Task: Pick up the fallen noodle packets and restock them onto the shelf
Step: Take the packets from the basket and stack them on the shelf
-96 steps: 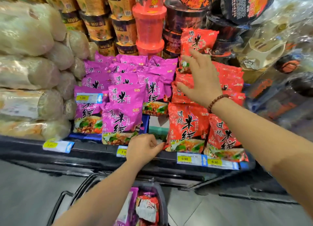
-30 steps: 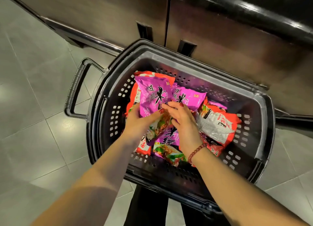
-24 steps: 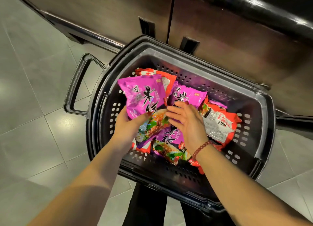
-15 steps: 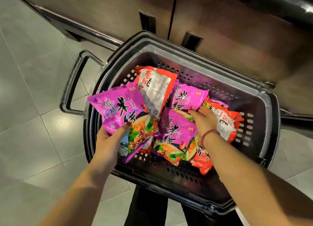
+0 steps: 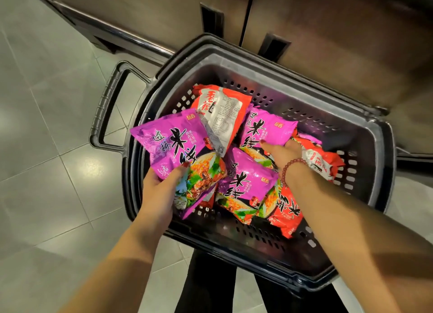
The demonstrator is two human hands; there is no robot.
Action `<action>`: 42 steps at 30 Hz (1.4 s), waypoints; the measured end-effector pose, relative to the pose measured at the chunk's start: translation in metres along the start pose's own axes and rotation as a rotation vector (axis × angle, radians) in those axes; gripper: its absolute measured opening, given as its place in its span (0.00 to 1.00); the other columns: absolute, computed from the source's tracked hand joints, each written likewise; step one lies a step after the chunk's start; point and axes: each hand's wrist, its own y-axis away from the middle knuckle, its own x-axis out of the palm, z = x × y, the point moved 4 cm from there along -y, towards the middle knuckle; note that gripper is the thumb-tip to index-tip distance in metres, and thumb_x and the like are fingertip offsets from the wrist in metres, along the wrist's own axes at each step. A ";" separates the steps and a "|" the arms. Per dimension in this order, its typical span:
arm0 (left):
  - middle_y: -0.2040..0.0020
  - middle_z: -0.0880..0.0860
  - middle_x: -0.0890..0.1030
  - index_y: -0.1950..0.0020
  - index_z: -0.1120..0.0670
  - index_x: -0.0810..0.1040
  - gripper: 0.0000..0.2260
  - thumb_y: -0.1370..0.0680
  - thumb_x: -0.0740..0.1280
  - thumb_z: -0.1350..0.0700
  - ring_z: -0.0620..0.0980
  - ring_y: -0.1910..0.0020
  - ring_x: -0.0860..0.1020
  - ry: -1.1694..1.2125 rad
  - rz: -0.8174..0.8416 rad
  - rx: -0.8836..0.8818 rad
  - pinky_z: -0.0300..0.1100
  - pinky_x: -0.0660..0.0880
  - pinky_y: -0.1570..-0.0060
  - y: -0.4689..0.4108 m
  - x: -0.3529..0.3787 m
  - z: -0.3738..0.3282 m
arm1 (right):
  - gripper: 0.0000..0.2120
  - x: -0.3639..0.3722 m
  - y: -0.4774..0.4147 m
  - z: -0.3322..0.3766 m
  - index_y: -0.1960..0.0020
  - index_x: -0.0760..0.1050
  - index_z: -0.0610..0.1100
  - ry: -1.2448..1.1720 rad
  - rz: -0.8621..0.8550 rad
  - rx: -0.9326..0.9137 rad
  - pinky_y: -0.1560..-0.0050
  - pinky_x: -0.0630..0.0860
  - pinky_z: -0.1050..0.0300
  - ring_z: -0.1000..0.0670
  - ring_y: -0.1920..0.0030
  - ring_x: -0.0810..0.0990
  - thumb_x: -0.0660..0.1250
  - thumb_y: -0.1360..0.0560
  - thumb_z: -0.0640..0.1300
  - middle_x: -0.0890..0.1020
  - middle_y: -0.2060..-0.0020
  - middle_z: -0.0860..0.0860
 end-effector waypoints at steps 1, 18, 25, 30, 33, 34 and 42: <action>0.48 0.60 0.84 0.42 0.55 0.76 0.10 0.22 0.67 0.63 0.60 0.51 0.83 0.012 -0.003 -0.001 0.54 0.82 0.54 0.006 0.001 -0.002 | 0.15 -0.006 0.011 0.003 0.43 0.79 0.40 -0.034 -0.008 -0.056 0.45 0.74 0.56 0.50 0.51 0.79 0.74 0.29 0.38 0.82 0.49 0.49; 0.50 0.58 0.84 0.44 0.51 0.76 0.13 0.26 0.71 0.61 0.59 0.53 0.83 -0.007 0.257 0.084 0.57 0.78 0.48 0.219 0.029 -0.164 | 0.15 -0.165 0.288 0.123 0.45 0.78 0.40 -0.642 0.115 -0.302 0.54 0.81 0.53 0.48 0.54 0.83 0.73 0.31 0.39 0.85 0.54 0.47; 0.53 0.57 0.85 0.51 0.50 0.82 0.21 0.41 0.81 0.48 0.57 0.55 0.81 0.000 0.387 0.169 0.56 0.75 0.49 0.291 0.022 -0.226 | 0.46 -0.209 0.382 0.169 0.38 0.76 0.41 -0.737 0.179 -0.383 0.50 0.81 0.51 0.45 0.46 0.83 0.84 0.51 0.59 0.83 0.45 0.44; 0.48 0.61 0.81 0.47 0.51 0.79 0.35 0.50 0.84 0.42 0.60 0.57 0.77 -0.014 0.465 0.250 0.53 0.74 0.61 0.315 0.023 -0.246 | 0.42 -0.219 0.416 0.184 0.43 0.79 0.47 -0.690 0.153 -0.459 0.43 0.79 0.49 0.47 0.44 0.82 0.82 0.52 0.64 0.84 0.46 0.48; 0.52 0.61 0.85 0.42 0.56 0.75 0.50 0.62 0.85 0.46 0.61 0.61 0.84 -0.025 0.555 0.286 0.49 0.81 0.66 0.324 0.031 -0.259 | 0.46 -0.221 0.426 0.195 0.42 0.77 0.46 -0.705 0.158 -0.449 0.43 0.78 0.49 0.48 0.45 0.82 0.82 0.55 0.65 0.85 0.47 0.48; 0.53 0.61 0.85 0.42 0.57 0.75 0.51 0.63 0.85 0.47 0.61 0.61 0.84 -0.026 0.574 0.290 0.49 0.81 0.67 0.329 0.035 -0.263 | 0.46 -0.222 0.426 0.198 0.41 0.77 0.46 -0.709 0.164 -0.454 0.43 0.79 0.49 0.49 0.45 0.82 0.82 0.55 0.65 0.85 0.48 0.48; 0.46 0.64 0.83 0.37 0.58 0.74 0.27 0.36 0.73 0.63 0.62 0.55 0.83 0.105 0.547 0.325 0.55 0.82 0.59 0.338 0.096 -0.279 | 0.18 -0.229 0.395 0.238 0.46 0.77 0.43 -0.561 0.058 -0.542 0.51 0.79 0.58 0.52 0.54 0.83 0.77 0.33 0.34 0.86 0.57 0.52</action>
